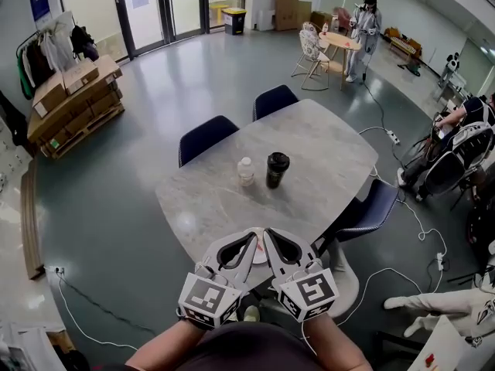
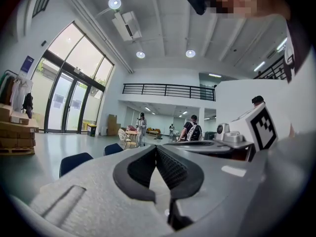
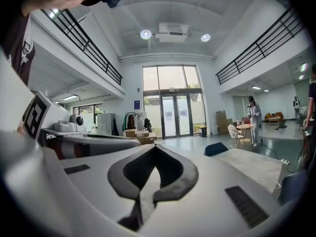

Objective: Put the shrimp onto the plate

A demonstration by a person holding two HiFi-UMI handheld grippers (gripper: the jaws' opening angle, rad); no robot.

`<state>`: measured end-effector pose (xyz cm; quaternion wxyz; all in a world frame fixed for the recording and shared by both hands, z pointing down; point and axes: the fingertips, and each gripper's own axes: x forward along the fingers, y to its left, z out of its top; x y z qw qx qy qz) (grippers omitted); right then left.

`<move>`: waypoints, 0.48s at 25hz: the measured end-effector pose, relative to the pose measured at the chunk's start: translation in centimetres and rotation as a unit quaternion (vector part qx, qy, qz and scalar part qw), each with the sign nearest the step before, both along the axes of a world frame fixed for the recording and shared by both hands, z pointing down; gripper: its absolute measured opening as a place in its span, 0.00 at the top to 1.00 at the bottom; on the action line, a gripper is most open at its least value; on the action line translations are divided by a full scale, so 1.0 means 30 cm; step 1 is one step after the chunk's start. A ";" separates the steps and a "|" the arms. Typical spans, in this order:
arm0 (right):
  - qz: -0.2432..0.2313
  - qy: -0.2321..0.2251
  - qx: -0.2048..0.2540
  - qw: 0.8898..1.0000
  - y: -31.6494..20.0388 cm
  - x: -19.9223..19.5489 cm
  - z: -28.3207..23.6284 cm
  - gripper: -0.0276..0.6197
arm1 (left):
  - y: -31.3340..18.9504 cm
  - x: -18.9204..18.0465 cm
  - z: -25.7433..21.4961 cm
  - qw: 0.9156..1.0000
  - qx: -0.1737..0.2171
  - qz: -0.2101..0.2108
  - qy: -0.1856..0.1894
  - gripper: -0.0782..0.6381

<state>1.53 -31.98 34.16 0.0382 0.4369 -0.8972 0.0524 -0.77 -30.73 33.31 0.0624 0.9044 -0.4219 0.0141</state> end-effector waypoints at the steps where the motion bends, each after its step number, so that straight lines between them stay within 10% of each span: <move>1: -0.001 0.000 0.001 1.000 0.001 0.002 -0.006 0.96 | 0.000 0.003 -0.006 1.000 0.004 -0.001 -0.002 0.88; 12: 0.000 0.005 0.013 1.000 0.016 0.016 -0.035 0.96 | 0.009 0.033 -0.034 1.000 0.014 0.000 0.001 0.88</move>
